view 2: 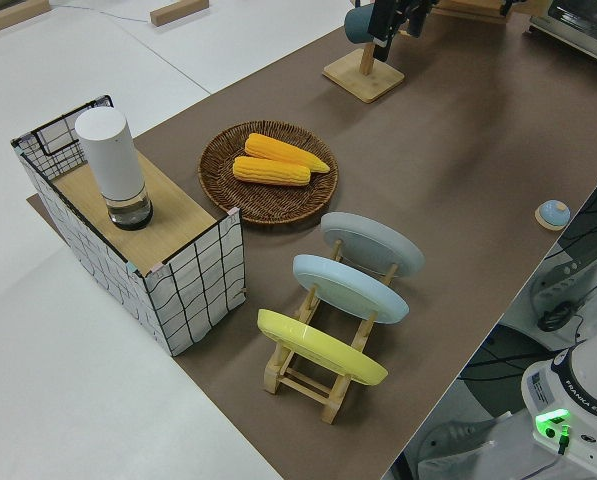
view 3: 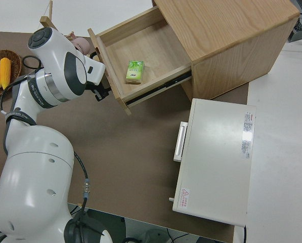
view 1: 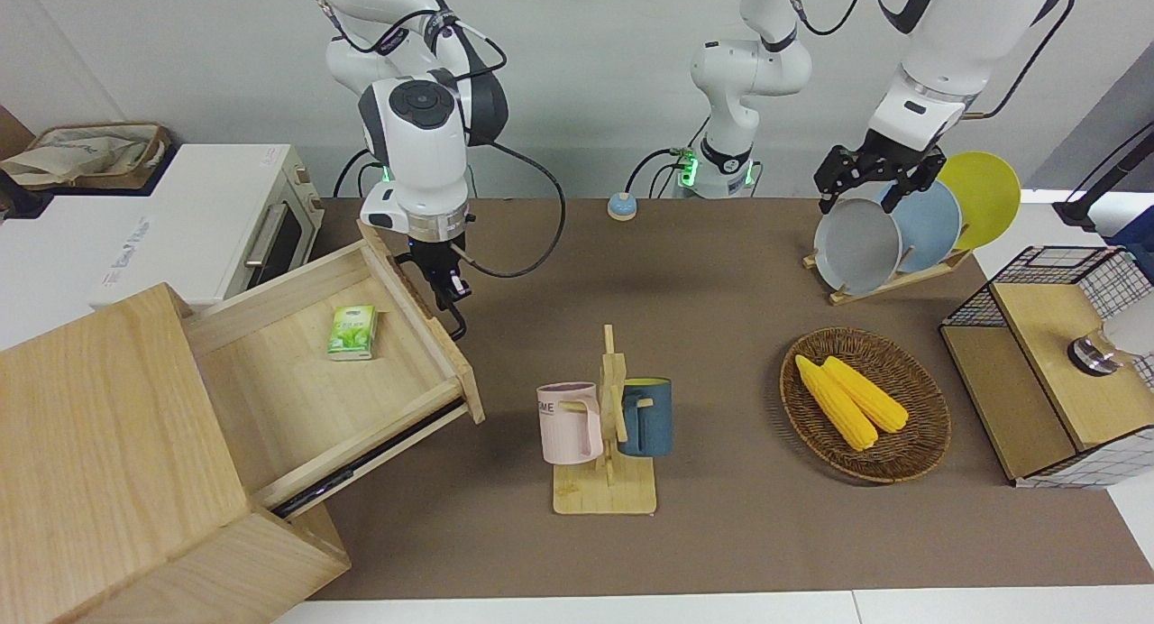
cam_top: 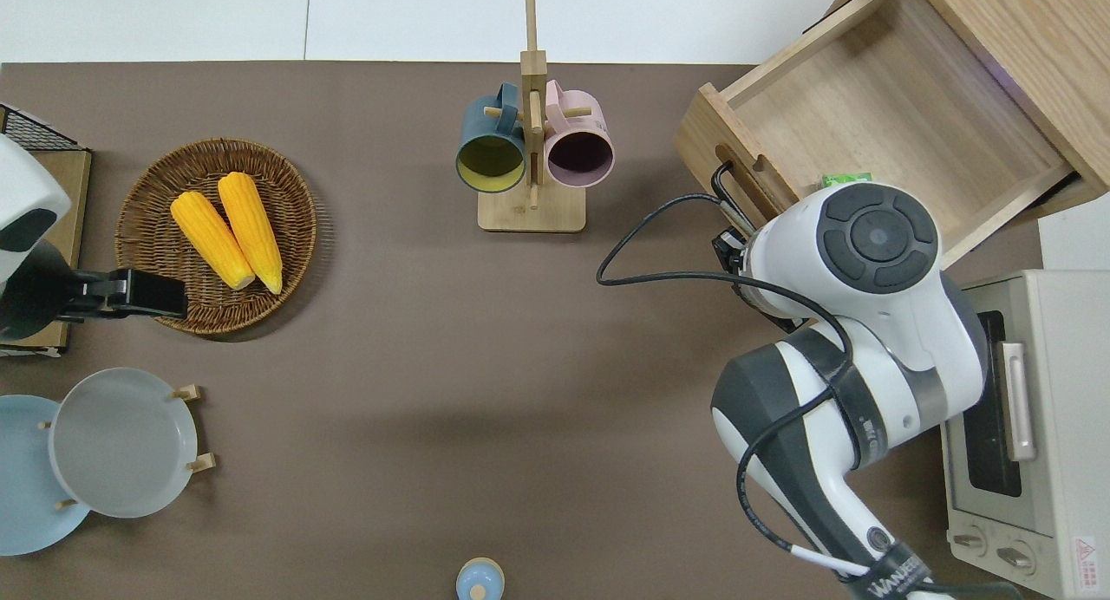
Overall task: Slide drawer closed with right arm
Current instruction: 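Push the drawer fully into the cabinet with the right gripper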
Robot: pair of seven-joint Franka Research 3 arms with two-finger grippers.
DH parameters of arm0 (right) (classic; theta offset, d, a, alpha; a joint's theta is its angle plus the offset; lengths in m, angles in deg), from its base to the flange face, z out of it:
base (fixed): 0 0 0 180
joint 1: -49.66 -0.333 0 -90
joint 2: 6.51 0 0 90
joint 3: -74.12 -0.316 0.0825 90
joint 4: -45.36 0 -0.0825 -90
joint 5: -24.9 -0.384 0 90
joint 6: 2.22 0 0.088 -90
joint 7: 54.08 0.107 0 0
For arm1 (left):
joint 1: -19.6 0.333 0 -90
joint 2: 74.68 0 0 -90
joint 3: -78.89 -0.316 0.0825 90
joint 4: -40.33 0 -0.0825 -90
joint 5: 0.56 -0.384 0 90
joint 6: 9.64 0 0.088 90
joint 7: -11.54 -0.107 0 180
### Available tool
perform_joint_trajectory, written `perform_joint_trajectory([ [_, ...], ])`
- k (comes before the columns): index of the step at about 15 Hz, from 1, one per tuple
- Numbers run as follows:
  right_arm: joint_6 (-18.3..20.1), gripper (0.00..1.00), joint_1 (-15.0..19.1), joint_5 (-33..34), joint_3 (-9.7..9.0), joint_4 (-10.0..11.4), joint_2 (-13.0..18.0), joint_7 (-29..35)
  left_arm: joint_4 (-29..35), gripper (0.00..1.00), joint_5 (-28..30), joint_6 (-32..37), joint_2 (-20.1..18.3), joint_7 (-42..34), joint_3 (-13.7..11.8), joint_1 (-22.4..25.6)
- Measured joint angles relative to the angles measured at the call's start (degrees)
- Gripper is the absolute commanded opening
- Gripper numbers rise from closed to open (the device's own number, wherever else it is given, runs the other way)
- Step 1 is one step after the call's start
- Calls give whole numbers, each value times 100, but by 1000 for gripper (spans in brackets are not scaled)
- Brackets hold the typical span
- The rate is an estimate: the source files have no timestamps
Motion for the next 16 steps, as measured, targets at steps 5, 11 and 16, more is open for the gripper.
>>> perform_joint_trajectory([
  [5, -7, 0, 0, 164, 32, -277, -127, 1, 0, 995, 0, 0, 0, 0, 0, 0],
  [11, -7, 0, 53, 332, 93, -761, -423, 1, 0, 998, 0, 0, 0, 0, 0, 0],
  [16, -7, 0, 178, 455, 105, -972, -614, 1, 0, 998, 0, 0, 0, 0, 0, 0],
])
